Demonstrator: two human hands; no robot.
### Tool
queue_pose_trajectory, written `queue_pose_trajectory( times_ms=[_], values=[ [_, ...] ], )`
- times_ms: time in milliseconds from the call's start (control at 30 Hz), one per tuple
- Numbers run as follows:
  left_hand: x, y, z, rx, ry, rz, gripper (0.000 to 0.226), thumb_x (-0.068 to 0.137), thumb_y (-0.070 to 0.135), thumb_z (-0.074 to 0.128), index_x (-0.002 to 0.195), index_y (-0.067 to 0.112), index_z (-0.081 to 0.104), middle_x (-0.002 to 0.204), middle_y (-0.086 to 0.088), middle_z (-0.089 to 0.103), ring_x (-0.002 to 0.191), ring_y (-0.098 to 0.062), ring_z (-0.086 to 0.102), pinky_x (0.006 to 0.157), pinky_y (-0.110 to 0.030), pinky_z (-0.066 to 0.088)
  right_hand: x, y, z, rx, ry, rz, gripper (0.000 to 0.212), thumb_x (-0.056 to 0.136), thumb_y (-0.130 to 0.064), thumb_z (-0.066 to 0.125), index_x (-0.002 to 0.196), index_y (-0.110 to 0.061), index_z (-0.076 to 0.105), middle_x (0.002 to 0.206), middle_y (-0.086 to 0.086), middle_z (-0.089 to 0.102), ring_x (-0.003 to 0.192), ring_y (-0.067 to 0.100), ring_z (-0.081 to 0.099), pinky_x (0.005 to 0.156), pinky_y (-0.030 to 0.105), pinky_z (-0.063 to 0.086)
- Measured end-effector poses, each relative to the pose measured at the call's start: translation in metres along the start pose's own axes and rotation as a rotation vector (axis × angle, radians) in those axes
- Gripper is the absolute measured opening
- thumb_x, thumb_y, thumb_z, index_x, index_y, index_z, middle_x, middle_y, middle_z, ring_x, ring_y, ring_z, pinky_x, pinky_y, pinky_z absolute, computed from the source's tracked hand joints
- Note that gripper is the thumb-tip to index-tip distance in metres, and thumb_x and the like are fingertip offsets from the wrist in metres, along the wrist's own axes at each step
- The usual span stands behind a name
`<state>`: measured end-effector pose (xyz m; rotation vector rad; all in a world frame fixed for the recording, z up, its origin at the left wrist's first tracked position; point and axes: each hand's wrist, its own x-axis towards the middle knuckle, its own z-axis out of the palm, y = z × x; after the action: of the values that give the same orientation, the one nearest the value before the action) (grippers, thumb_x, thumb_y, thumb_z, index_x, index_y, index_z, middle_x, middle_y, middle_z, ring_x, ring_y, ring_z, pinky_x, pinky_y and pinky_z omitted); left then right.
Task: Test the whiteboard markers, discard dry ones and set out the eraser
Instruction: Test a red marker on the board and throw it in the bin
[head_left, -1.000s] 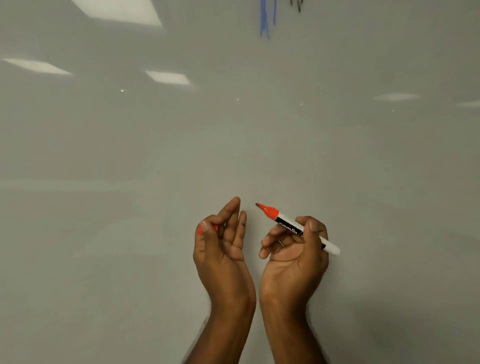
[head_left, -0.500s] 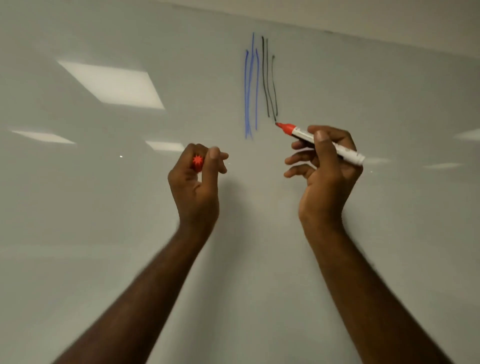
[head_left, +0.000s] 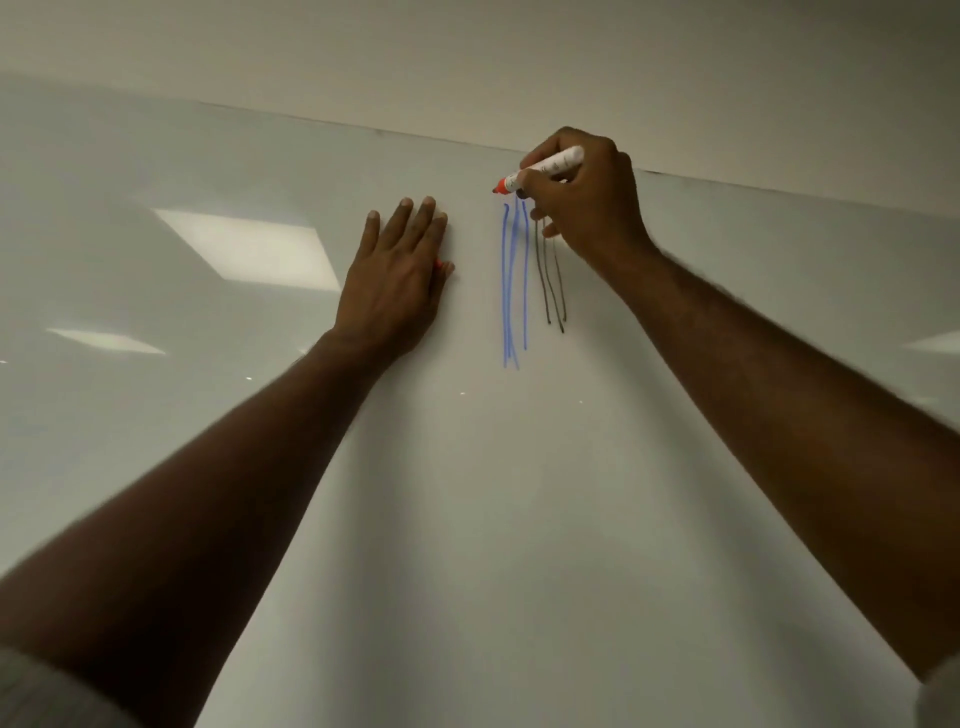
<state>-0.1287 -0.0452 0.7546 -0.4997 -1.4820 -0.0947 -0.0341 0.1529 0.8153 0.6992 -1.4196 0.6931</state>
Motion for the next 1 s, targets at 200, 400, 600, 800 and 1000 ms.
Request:
queue_pose_trajectory(
  times_ms=[200,400,600,800,1000],
  values=[
    [-0.001,-0.003,0.0,-0.014,-0.005,0.007,0.055,0.107,0.034,0.034,0.156,0.01,0.028,0.165,-0.01,0.023,0.154,-0.029,0.017,0.126,-0.047,0.008,0.028,0.002,0.006,-0.043,-0.087,0.027,0.009,0.08,-0.016,0.068,0.082,-0.009,0.074,0.074,-0.003,0.076,0.061,0.021,0.073,0.055,0.035,0.062],
    [-0.001,-0.003,0.003,0.001,0.001,0.012,0.055,0.106,0.034,0.035,0.155,0.01,0.031,0.164,-0.01,0.024,0.153,-0.029,0.018,0.125,-0.048,0.01,0.016,0.004,-0.002,-0.024,-0.145,-0.008,0.013,0.075,-0.017,0.073,0.078,-0.004,0.071,0.074,0.011,0.075,0.063,0.025,0.074,0.058,0.038,0.063],
    [-0.001,-0.003,0.003,0.01,0.012,0.012,0.055,0.106,0.034,0.036,0.155,0.011,0.032,0.164,-0.01,0.026,0.153,-0.029,0.019,0.125,-0.048,0.01,-0.04,0.023,-0.008,0.051,-0.173,-0.073,0.019,0.076,-0.017,0.076,0.079,0.001,0.07,0.072,0.013,0.073,0.061,0.026,0.073,0.057,0.052,0.06],
    [-0.002,0.0,0.002,0.015,0.0,0.008,0.055,0.106,0.035,0.035,0.156,0.011,0.03,0.165,-0.009,0.024,0.154,-0.028,0.017,0.126,-0.048,0.009,-0.11,0.034,-0.015,0.062,-0.275,-0.203,0.023,0.079,-0.028,0.074,0.081,-0.005,0.071,0.072,0.006,0.071,0.057,0.017,0.061,0.053,0.03,0.046],
    [-0.002,0.002,0.002,0.011,0.014,0.008,0.054,0.105,0.033,0.037,0.154,0.01,0.034,0.163,-0.01,0.027,0.153,-0.029,0.02,0.125,-0.05,0.011,-0.089,0.025,-0.013,-0.039,-0.23,-0.271,0.02,0.082,-0.03,0.073,0.086,-0.01,0.071,0.073,-0.006,0.069,0.058,0.004,0.058,0.055,0.027,0.045]
  ],
)
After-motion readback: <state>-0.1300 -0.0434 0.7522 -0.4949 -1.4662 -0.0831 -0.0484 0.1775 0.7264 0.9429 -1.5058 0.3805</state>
